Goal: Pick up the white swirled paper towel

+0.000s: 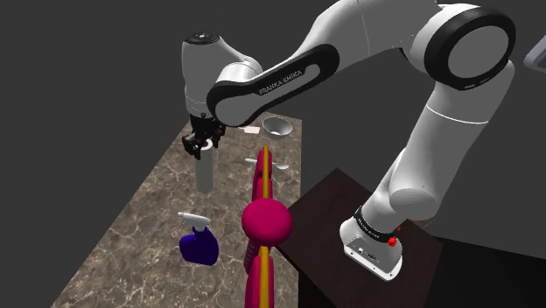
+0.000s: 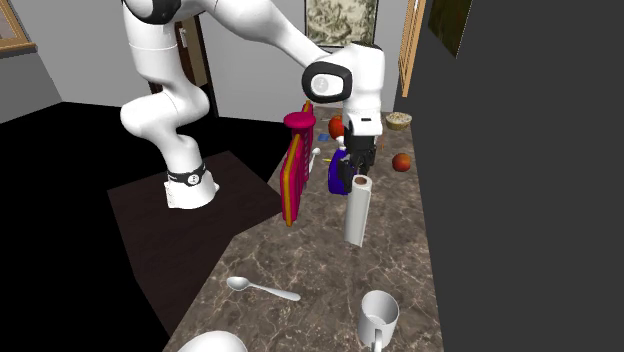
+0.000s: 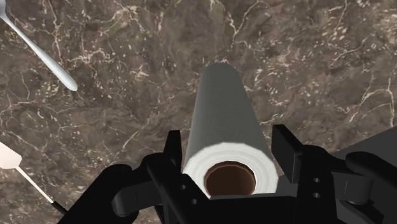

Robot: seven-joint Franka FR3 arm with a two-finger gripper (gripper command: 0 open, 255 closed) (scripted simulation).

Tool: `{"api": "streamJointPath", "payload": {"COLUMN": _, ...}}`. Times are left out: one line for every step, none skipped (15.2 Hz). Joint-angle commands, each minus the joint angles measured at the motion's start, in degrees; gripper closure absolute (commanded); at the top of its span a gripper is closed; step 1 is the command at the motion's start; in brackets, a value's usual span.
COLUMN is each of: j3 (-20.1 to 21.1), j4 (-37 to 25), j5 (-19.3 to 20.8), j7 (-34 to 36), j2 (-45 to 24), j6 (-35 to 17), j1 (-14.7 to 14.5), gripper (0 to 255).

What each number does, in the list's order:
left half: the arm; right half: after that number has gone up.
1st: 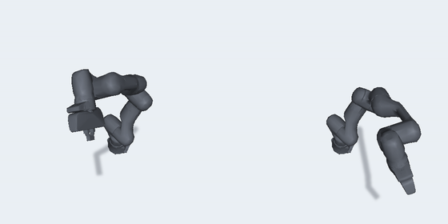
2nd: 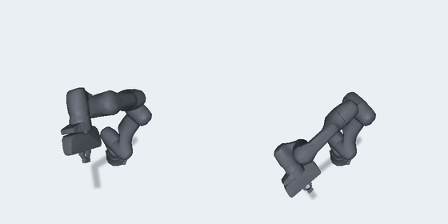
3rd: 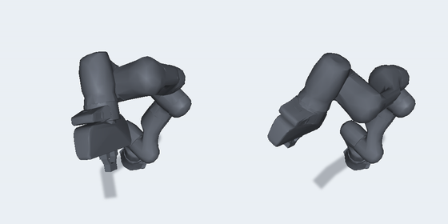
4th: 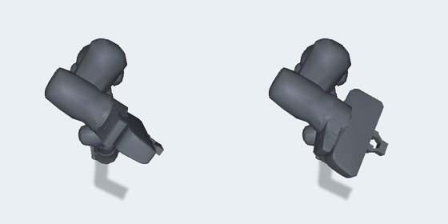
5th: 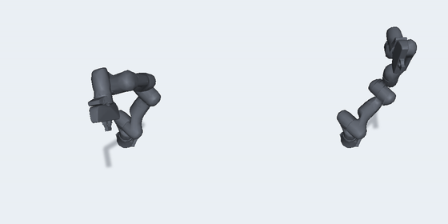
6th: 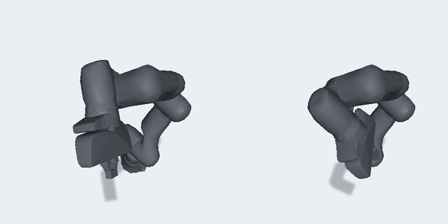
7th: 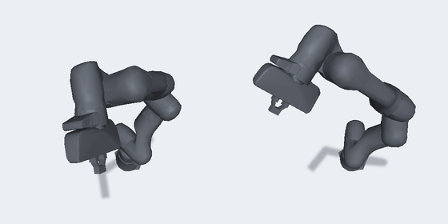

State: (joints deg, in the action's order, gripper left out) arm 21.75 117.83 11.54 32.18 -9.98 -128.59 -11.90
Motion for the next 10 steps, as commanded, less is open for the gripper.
{"api": "streamJointPath", "payload": {"j3": 0.15, "j4": -0.54, "j5": -0.66, "j7": -0.54, "j2": 0.98, "j6": 1.42, "j1": 0.12, "gripper": 255}}
{"api": "streamJointPath", "payload": {"j3": 0.2, "j4": -0.87, "j5": -0.92, "j7": -0.77, "j2": 1.38, "j6": 2.1, "j1": 0.16, "gripper": 255}}
{"api": "streamJointPath", "payload": {"j3": 0.25, "j4": -1.22, "j5": -1.18, "j7": -0.99, "j2": 1.76, "j6": 2.78, "j1": 0.19, "gripper": 255}}
{"api": "streamJointPath", "payload": {"j3": 0.29, "j4": -1.57, "j5": -1.43, "j7": -1.2, "j2": 2.13, "j6": 3.47, "j1": 0.23, "gripper": 255}}
{"api": "streamJointPath", "payload": {"j3": 0.33, "j4": -1.95, "j5": -1.67, "j7": -1.41, "j2": 2.49, "j6": 4.15, "j1": 0.26, "gripper": 255}}
{"api": "streamJointPath", "payload": {"j3": 0.37, "j4": -2.33, "j5": -1.91, "j7": -1.61, "j2": 2.84, "j6": 4.84, "j1": 0.29, "gripper": 255}}
{"api": "streamJointPath", "payload": {"j3": 0.4, "j4": -2.73, "j5": -2.13, "j7": -1.81, "j2": 3.17, "j6": 5.54, "j1": 0.32, "gripper": 255}}
{"api": "streamJointPath", "payload": {"j3": 0.43, "j4": -3.14, "j5": -2.34, "j7": -2.0, "j2": 3.5, "j6": 6.23, "j1": 0.34, "gripper": 255}}
{"api": "streamJointPath", "payload": {"j3": 0.44, "j4": -3.19, "j5": -2.38, "j7": -2.03, "j2": 3.56, "j6": 6.34, "j1": 0.34, "gripper": 255}}
{"api": "streamJointPath", "payload": {"j3": 0.44, "j4": -3.2, "j5": -2.38, "j7": -2.03, "j2": 3.55, "j6": 6.34, "j1": 0.34, "gripper": 255}}
